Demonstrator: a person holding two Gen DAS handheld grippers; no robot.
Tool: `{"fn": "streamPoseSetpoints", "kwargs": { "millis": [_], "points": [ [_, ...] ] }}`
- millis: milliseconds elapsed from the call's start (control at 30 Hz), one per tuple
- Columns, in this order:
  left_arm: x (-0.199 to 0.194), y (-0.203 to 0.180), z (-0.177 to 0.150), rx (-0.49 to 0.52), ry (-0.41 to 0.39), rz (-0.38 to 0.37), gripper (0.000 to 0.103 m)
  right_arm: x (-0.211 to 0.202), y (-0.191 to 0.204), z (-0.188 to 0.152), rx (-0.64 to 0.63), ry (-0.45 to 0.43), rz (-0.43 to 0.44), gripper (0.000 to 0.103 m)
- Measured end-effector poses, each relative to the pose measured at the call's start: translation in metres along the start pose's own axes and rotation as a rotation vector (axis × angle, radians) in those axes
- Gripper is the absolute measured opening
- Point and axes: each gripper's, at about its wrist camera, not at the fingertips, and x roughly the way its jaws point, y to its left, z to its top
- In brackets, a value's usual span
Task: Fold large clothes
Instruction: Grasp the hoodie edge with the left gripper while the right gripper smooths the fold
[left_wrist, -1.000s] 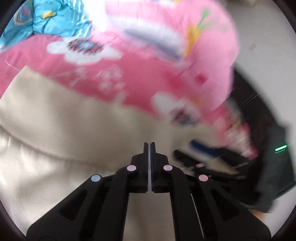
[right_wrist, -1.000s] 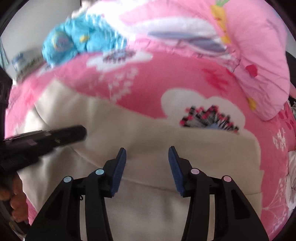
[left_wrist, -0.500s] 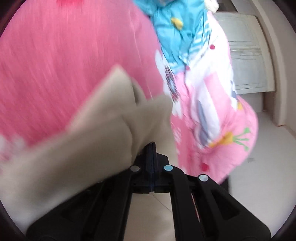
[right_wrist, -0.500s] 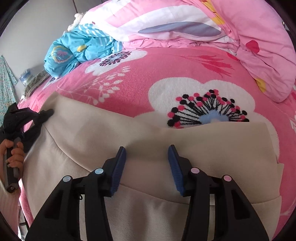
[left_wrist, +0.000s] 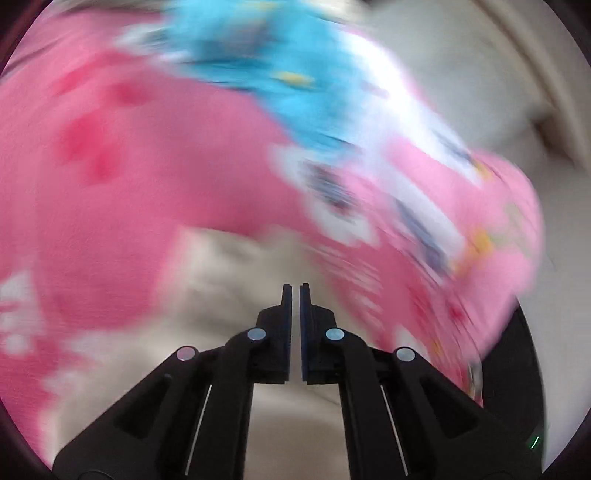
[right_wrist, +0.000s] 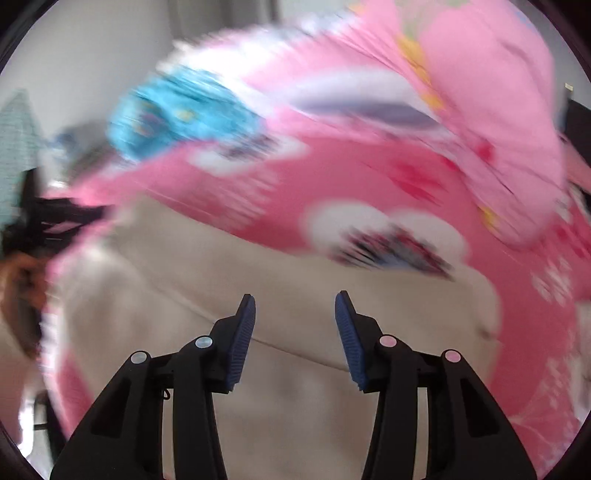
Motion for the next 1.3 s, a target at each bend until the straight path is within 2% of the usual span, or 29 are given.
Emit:
{"fn": "streamPoseSetpoints", "kwargs": {
  "millis": [67,100,200,267,300,333,367,400,433,533,600,667,733,800,833,867,900,933,967,1000,1033,1067,1100,1133,1167,1200,1233,1267,1300],
  "points": [
    [0.018,-0.026,-0.017,0.030,0.089,-0.164,0.007,0.009,0.025,0.003,-0.030,0.015,0.031,0.045],
    [0.024,-0.030,-0.026,-0.002,0.112,-0.196,0.007,0.017,0.036,0.003,-0.045,0.033,0.048,0.045],
    [0.056,-0.003,-0.057,-0.304,0.230,-0.306,0.006,0.053,0.053,-0.010,-0.096,0.110,-0.002,0.047],
    [0.069,0.019,-0.066,-0.356,0.260,-0.295,0.002,0.063,0.037,-0.020,-0.041,0.108,0.038,0.049],
    [0.067,0.023,-0.064,-0.343,0.249,-0.311,0.002,0.061,0.019,-0.025,0.029,0.088,0.086,0.041],
    [0.063,0.025,-0.057,-0.316,0.234,-0.298,0.002,0.057,0.007,-0.026,0.082,0.086,0.125,0.039],
    [0.059,0.027,-0.052,-0.303,0.224,-0.273,0.002,0.053,-0.007,-0.028,0.139,0.084,0.164,0.032],
    [0.054,0.034,-0.044,-0.316,0.208,-0.249,0.002,0.046,-0.023,-0.031,0.193,0.078,0.166,0.006],
    [0.051,0.043,-0.038,-0.346,0.192,-0.239,0.002,0.039,-0.039,-0.036,0.227,0.072,0.104,0.000],
    [0.037,0.086,-0.018,-0.428,0.116,-0.198,0.002,0.027,-0.104,-0.059,0.408,0.073,0.135,0.000],
    [0.023,0.094,-0.007,-0.378,0.067,-0.113,0.003,0.011,-0.139,-0.078,0.495,0.044,0.101,0.000],
    [0.016,0.094,-0.001,-0.317,0.053,-0.045,0.003,0.001,-0.147,-0.086,0.508,0.038,0.050,0.000],
    [0.009,0.083,-0.001,-0.290,0.033,0.013,0.002,-0.011,-0.132,-0.079,0.464,0.048,-0.085,0.000],
    [-0.005,0.054,-0.003,-0.175,-0.035,0.094,0.003,-0.024,-0.099,-0.063,0.351,0.016,-0.246,0.007],
    [-0.010,0.026,-0.007,-0.021,-0.069,0.108,0.004,-0.027,-0.091,-0.056,0.308,-0.009,-0.264,0.008],
    [-0.009,0.009,-0.012,0.091,-0.077,0.110,0.010,-0.030,-0.077,-0.049,0.252,-0.035,-0.280,0.016],
    [-0.004,-0.013,-0.020,0.236,-0.069,0.115,0.024,-0.028,-0.058,-0.039,0.187,-0.046,-0.300,0.027],
    [0.001,-0.026,-0.025,0.318,-0.050,0.131,0.031,-0.022,-0.048,-0.032,0.141,-0.045,-0.304,0.031],
    [0.012,-0.038,-0.032,0.416,-0.040,0.209,0.037,-0.013,-0.039,-0.026,0.095,-0.034,-0.310,0.036],
    [0.020,-0.036,-0.032,0.423,-0.027,0.245,0.041,0.004,-0.037,-0.022,0.061,0.005,-0.339,0.037],
    [0.033,-0.021,-0.026,0.351,0.019,0.280,0.041,0.019,-0.042,-0.020,0.058,0.043,-0.365,0.037],
    [0.039,-0.003,-0.019,0.251,0.045,0.261,0.027,0.035,-0.055,-0.020,0.081,0.085,-0.387,0.044],
    [0.036,0.023,-0.010,0.106,0.033,0.205,0.003,0.044,-0.079,-0.030,0.157,0.077,-0.323,0.045],
    [0.031,0.054,-0.002,-0.072,0.012,0.107,0.003,0.042,-0.094,-0.039,0.228,0.058,-0.256,0.046],
    [0.030,0.074,0.001,-0.185,0.016,0.021,0.003,0.036,-0.105,-0.042,0.289,0.044,-0.207,0.039],
    [0.030,0.090,0.003,-0.271,0.032,-0.043,0.003,0.033,-0.104,-0.039,0.293,0.044,-0.224,0.035],
    [0.027,0.090,0.007,-0.274,0.055,-0.053,0.003,0.027,-0.099,-0.037,0.265,0.053,-0.289,0.035],
    [0.023,0.080,0.010,-0.214,0.062,-0.018,0.003,0.021,-0.092,-0.038,0.235,0.056,-0.332,0.036],
    [0.014,0.061,0.010,-0.070,0.061,0.066,0.004,0.010,-0.084,-0.041,0.198,0.050,-0.374,0.038]
  ]
}}
